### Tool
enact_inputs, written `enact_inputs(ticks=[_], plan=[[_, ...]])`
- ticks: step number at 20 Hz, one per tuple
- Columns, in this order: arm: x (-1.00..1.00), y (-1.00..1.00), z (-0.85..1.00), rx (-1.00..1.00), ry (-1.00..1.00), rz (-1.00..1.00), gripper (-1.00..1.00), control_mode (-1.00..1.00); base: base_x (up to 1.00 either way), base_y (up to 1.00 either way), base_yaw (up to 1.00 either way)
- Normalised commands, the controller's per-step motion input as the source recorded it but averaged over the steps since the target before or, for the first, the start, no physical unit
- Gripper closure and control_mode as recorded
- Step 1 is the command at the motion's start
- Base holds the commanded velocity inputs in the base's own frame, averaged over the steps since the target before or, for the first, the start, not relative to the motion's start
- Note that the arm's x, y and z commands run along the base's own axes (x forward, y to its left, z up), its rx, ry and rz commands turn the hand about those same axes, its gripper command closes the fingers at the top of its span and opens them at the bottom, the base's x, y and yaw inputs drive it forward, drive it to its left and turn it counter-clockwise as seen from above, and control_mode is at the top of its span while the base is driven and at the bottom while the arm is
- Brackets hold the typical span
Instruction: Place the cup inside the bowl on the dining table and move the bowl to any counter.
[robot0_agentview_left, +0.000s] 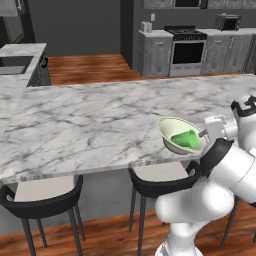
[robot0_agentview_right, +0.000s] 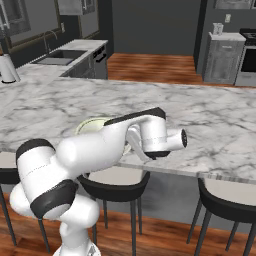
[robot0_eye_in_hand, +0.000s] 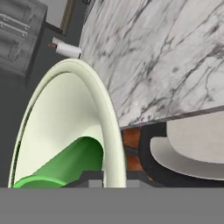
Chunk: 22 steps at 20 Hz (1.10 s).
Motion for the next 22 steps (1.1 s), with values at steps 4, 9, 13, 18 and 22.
enact_inputs(ticks=[4, 9, 13, 18, 22], plan=[[-0.42, -0.13, 0.23, 0.02, 0.00, 0.00, 1.00, -1.00, 0.00, 0.00, 0.00], [-0.28, -0.10, 0.22, 0.00, 0.00, 0.00, 1.00, -1.00, 0.00, 0.00, 0.00], [-0.23, -0.13, 0.18, 0.00, 0.03, -0.02, 1.00, -1.00, 0.00, 0.00, 0.00], [-0.11, -0.16, 0.23, -0.03, 0.10, -0.01, 1.00, -1.00, 0.00, 0.00, 0.00], [0.00, -0.03, 0.02, -0.12, 0.26, -0.04, 1.00, -1.00, 0.00, 0.00, 0.00]])
